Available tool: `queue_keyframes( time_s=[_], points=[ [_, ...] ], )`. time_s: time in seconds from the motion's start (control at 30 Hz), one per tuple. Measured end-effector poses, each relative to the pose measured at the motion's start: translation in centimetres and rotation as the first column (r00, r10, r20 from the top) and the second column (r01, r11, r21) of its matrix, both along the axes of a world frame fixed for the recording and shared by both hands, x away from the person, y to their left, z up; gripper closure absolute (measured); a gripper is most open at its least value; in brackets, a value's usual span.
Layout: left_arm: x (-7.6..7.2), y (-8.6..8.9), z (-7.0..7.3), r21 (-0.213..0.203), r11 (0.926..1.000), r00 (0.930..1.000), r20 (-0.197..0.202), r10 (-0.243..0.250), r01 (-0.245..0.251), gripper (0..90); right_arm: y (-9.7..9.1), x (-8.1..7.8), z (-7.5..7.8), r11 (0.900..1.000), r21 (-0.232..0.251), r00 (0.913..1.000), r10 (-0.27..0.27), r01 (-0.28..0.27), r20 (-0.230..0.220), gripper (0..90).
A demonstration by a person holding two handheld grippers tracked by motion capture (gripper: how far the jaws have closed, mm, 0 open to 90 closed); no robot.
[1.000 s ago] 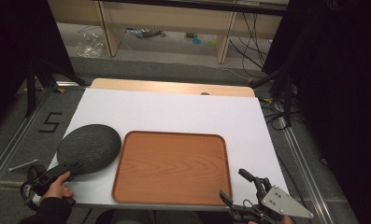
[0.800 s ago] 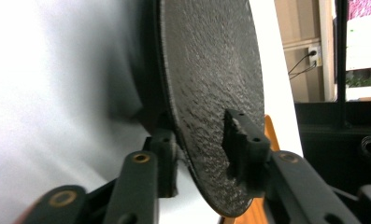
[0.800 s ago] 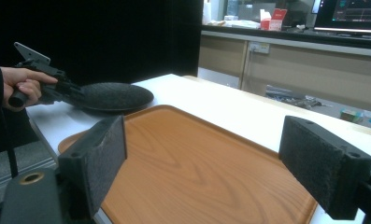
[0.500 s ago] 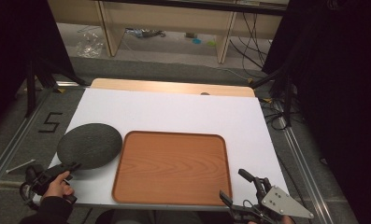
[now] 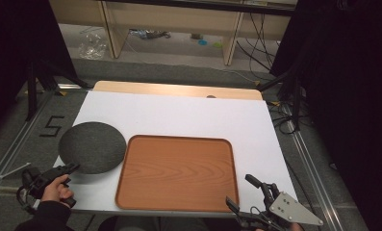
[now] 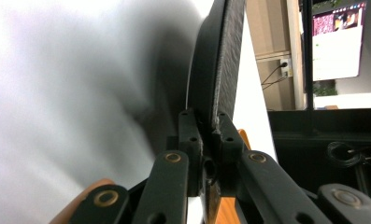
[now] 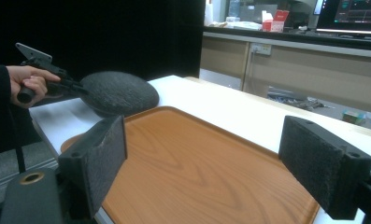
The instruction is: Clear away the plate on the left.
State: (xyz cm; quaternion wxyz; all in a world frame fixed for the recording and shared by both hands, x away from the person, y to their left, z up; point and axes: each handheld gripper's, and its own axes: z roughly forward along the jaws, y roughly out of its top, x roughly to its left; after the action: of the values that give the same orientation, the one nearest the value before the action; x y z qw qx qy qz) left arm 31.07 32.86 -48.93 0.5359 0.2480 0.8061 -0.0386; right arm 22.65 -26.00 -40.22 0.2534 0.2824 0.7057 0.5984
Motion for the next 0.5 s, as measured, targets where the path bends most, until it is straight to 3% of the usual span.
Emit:
queue_keyframes(
  time_s=[0.1,0.2,0.4,0.5],
  points=[
    [0.13,-0.01,0.16,0.016,0.9999,1.0,0.003,0.001,-0.001,84.6,-0.03,-0.05,0.02,1.0,-0.007,1.0,0.002,-0.002,-0.007,16.3],
    [0.08,0.26,-0.03,-0.018,0.9997,0.9999,0.004,0.015,-0.014,84.5,-0.03,-0.05,0.03,1.0,-0.006,1.0,0.003,-0.003,-0.006,16.4],
    [0.22,0.77,0.22,-0.016,0.9995,0.9994,0.022,0.027,-0.027,84.0,0.05,0.01,-0.03,1.0,0.003,1.0,0.003,-0.003,0.008,16.4],
    [0.23,0.86,0.34,-0.01,0.9995,0.9991,0.029,0.031,-0.031,83.8,-0.02,-0.1,0.05,1.0,-0.007,1.0,0.003,-0.003,-0.008,16.5]
  ],
)
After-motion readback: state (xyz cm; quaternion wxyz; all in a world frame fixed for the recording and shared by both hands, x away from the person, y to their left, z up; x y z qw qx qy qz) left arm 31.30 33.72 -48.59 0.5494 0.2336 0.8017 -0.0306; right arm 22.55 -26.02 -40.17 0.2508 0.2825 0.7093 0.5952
